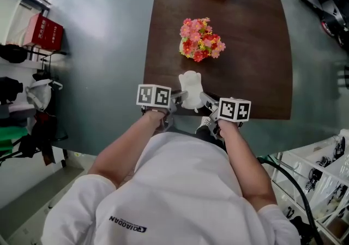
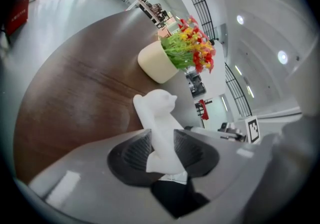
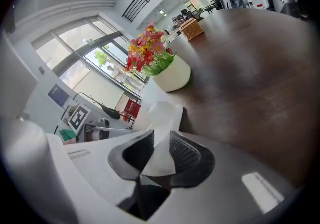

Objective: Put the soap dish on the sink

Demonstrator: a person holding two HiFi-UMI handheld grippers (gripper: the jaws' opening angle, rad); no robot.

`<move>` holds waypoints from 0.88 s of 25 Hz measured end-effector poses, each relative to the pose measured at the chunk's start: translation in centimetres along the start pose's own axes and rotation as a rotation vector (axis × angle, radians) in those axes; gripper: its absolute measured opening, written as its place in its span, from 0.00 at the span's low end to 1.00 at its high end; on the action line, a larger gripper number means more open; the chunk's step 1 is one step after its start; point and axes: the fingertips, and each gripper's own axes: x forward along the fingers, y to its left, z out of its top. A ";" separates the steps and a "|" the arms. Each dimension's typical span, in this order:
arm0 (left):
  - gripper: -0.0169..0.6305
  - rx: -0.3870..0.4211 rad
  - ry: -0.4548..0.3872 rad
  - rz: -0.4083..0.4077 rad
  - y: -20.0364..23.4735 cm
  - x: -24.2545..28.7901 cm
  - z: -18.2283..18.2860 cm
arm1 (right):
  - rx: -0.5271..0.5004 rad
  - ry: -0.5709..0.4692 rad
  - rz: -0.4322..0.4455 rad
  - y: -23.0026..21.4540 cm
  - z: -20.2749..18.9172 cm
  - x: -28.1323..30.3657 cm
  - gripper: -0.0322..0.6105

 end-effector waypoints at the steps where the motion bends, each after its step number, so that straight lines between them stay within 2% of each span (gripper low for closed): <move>1: 0.26 0.006 0.004 0.000 0.1 0.1 0.2 | 0.007 -0.008 0.001 0.0 0.0 0.0 0.21; 10: 0.26 0.027 -0.013 0.019 0.3 0.3 0.7 | 0.032 -0.030 -0.026 0.0 -0.2 0.0 0.21; 22: 0.27 0.025 -0.008 0.028 0.5 0.5 0.9 | 0.012 -0.031 -0.029 0.1 -0.3 0.2 0.21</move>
